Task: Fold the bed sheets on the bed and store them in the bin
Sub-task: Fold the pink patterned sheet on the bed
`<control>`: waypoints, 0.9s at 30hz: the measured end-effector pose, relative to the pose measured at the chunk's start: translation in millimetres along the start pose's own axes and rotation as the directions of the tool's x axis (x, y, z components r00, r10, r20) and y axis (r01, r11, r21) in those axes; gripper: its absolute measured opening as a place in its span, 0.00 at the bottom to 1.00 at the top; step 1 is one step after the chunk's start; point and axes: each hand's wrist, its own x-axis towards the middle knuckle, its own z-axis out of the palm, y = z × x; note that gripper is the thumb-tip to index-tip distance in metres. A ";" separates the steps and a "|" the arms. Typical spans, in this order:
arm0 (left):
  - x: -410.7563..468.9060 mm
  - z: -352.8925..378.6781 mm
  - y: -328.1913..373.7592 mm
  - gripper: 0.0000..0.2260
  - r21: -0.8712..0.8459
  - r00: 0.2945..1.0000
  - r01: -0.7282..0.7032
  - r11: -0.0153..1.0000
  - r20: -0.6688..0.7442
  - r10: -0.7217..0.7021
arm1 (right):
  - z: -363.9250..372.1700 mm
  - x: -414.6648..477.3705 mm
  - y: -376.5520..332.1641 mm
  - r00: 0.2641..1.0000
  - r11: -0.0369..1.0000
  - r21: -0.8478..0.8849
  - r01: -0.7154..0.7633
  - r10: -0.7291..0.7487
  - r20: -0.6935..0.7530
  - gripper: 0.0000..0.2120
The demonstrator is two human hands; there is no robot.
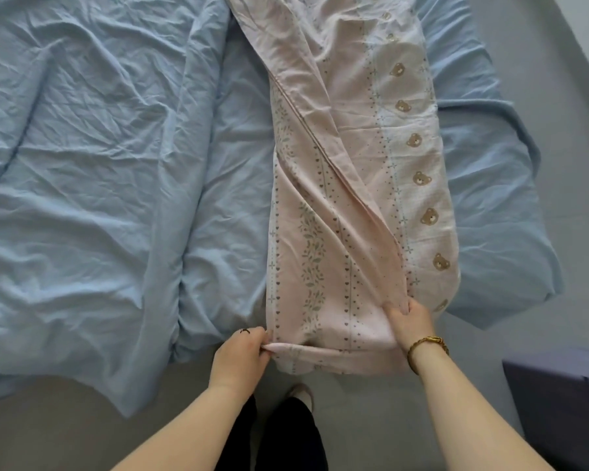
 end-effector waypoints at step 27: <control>181.2 -70.7 20.3 0.22 -0.156 0.945 0.129 0.979 -0.281 -0.169 | 39.1 85.5 -115.5 0.892 0.819 -0.415 0.396 -0.451 -0.039 0.30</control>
